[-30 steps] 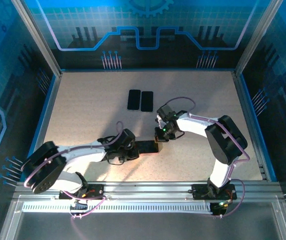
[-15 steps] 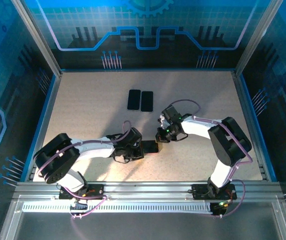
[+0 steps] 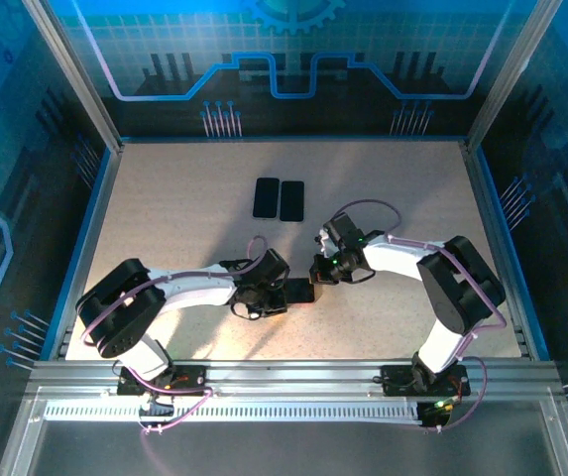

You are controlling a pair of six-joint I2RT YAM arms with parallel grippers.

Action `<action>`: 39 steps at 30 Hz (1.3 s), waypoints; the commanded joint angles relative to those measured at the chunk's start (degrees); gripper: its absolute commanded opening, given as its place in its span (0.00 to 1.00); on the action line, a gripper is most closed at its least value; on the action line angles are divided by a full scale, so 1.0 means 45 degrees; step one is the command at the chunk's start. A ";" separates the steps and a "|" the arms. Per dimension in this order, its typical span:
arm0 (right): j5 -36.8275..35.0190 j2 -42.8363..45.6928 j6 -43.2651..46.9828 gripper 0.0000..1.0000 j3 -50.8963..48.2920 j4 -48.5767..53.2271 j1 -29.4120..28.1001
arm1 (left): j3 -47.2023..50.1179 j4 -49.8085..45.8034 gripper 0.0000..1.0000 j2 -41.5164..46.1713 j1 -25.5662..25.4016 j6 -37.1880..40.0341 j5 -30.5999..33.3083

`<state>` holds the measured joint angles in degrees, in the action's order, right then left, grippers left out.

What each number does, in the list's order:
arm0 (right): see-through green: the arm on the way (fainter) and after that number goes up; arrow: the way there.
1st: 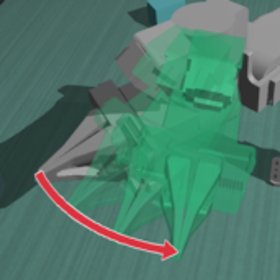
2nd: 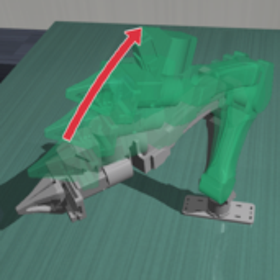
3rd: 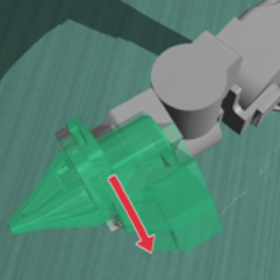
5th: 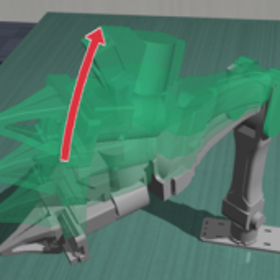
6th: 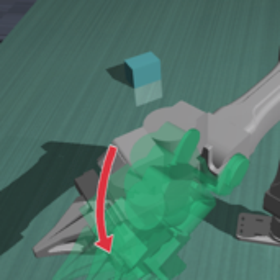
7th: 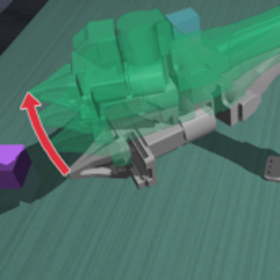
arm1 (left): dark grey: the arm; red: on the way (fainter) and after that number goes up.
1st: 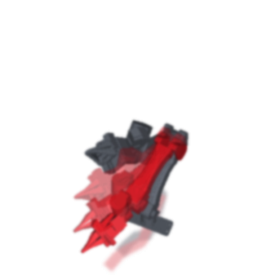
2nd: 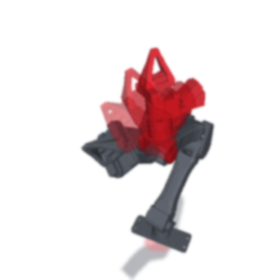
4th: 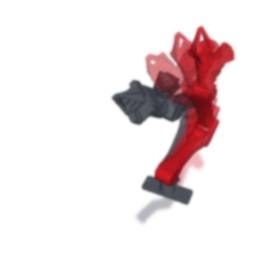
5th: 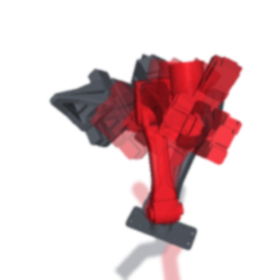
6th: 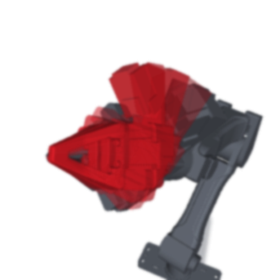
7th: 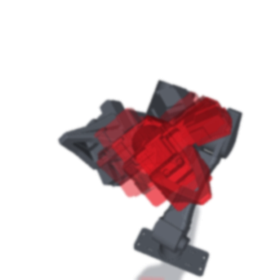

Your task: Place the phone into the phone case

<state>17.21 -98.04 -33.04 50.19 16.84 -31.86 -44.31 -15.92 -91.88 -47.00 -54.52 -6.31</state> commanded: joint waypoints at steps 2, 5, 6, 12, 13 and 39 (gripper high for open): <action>-0.1272 -0.0242 -0.0139 0.00 -0.0864 0.2939 -0.0153 | 0.0105 0.0316 0.00 -0.0381 0.0577 0.0021 0.3081; -0.1089 0.0360 -0.0106 0.00 -0.0532 0.3087 -0.0162 | 0.0281 0.0260 0.00 0.0001 0.0599 -0.0011 0.3187; -0.1002 0.0548 -0.0013 0.00 -0.0312 0.3159 -0.0152 | 0.0363 0.0219 0.00 0.0152 0.0597 -0.0022 0.3227; -0.1427 0.0590 0.0742 0.00 0.1432 0.3744 -0.0133 | 0.0912 0.0498 0.00 0.0694 0.0601 -0.0141 0.3257; -0.1461 0.0460 0.0862 0.00 0.1638 0.3801 -0.0128 | 0.0922 0.0581 0.00 0.0663 0.0601 -0.0130 0.3256; -0.0799 0.1920 0.0135 0.00 0.0115 0.3313 0.0053 | -0.4461 0.1840 0.00 -0.3763 0.0866 0.1319 0.3443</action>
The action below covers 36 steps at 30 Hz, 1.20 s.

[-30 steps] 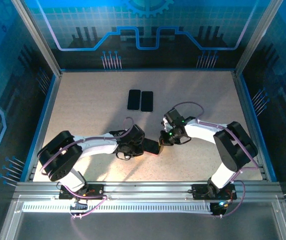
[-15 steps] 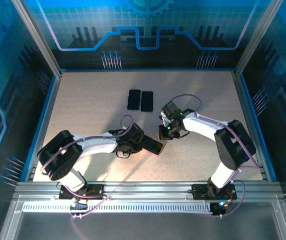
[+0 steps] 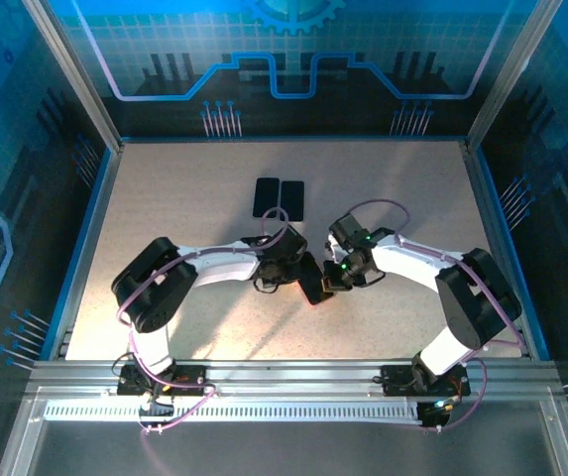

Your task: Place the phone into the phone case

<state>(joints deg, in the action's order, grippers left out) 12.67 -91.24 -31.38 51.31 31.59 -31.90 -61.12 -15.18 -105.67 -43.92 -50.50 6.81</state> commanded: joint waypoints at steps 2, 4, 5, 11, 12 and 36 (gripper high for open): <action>0.0229 0.0415 -0.0302 0.00 -0.0491 -0.0113 0.0079 | -0.1170 0.1686 0.00 -0.1020 0.0208 0.0479 0.0424; 0.0246 0.0393 -0.0417 0.00 -0.0593 -0.0232 0.0087 | -0.1386 0.1747 0.00 -0.1200 0.0245 0.0442 0.0272; 0.0270 0.0412 -0.0494 0.00 -0.0674 -0.0404 0.0077 | -0.1417 0.1824 0.00 -0.1242 0.0250 0.0404 0.0233; 0.0368 0.0272 -0.1039 0.00 -0.1099 -0.1429 0.0116 | -0.0518 0.2650 0.00 -0.0730 0.0493 0.0155 -0.0062; 0.0397 0.0240 -0.1124 0.00 -0.1124 -0.1593 0.0117 | -0.0315 0.2742 0.00 -0.0571 0.0550 0.0101 -0.0111; 0.0046 -0.2640 -0.1513 0.00 0.0245 -0.3718 0.1585 | 0.2443 0.2154 0.00 0.2647 0.1186 -0.0174 -0.0361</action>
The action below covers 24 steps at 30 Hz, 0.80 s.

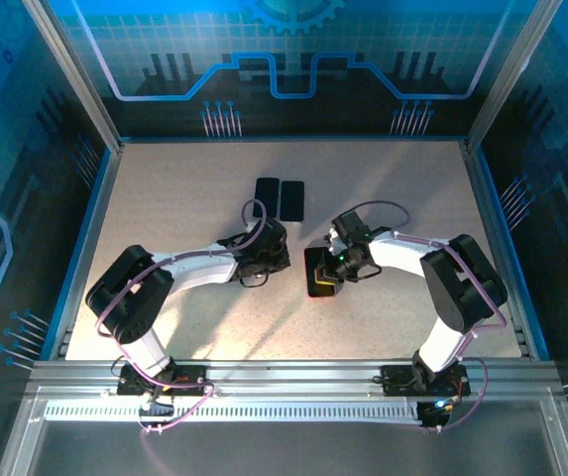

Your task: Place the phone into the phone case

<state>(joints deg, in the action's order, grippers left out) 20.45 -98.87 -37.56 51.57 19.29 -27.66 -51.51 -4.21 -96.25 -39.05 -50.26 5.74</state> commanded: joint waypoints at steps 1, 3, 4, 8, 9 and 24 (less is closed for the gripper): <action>-0.1760 -0.1020 -0.0168 0.00 0.0327 -0.1005 0.0827 | 0.0408 -0.0286 0.00 0.0618 0.0126 -0.0237 -0.0113; -0.1857 -0.1160 -0.0187 0.00 0.0619 -0.1025 0.1162 | 0.0574 -0.0293 0.00 0.0731 0.0156 -0.0257 -0.0104; -0.1922 -0.1240 -0.0188 0.00 0.0778 -0.1005 0.1308 | 0.0646 -0.0292 0.00 0.0796 0.0179 -0.0276 -0.0103; -0.2066 -0.1615 -0.0080 0.00 0.1497 -0.0948 0.1762 | 0.0802 -0.0424 0.00 0.1004 0.0259 -0.0279 -0.0025; -0.2083 -0.1754 -0.0038 0.00 0.1725 -0.0947 0.1833 | 0.0830 -0.0438 0.00 0.1046 0.0286 -0.0261 -0.0006; -0.1578 -0.5302 0.0479 0.00 0.6640 -0.0057 0.2530 | 0.1295 -0.0770 0.00 0.1849 0.0446 -0.0171 0.0204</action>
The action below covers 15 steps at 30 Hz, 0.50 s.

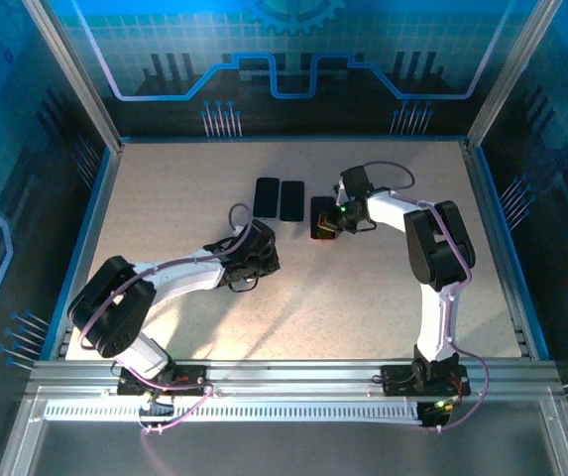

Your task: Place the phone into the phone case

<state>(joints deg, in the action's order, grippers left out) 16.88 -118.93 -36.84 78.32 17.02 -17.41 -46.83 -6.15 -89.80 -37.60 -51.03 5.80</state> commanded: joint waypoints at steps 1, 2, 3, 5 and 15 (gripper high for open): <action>-0.0740 -0.1062 0.0371 0.00 0.1051 0.0540 0.0287 | 0.0330 -0.0321 0.00 0.0486 0.0125 -0.0018 0.0195; -0.0683 -0.1252 0.0429 0.00 0.1348 0.0665 0.0303 | 0.0367 -0.0311 0.00 0.0508 0.0129 -0.0028 0.0238; -0.0531 -0.1458 0.0521 0.00 0.1681 0.0690 0.0313 | 0.0405 -0.0312 0.00 0.0541 0.0132 -0.0047 0.0255; -0.0348 -0.1838 0.0604 0.00 0.2252 0.0927 0.0319 | 0.0474 -0.0304 0.00 0.0574 0.0145 -0.0062 0.0254; 0.0069 -0.2401 0.1058 0.00 0.3170 0.1235 0.0193 | 0.0774 -0.0105 0.00 0.0829 0.0222 -0.0077 0.0365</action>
<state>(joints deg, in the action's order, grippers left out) 17.32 -127.02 -33.93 91.39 20.34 -16.71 -44.42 -6.13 -88.09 -37.21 -51.05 6.26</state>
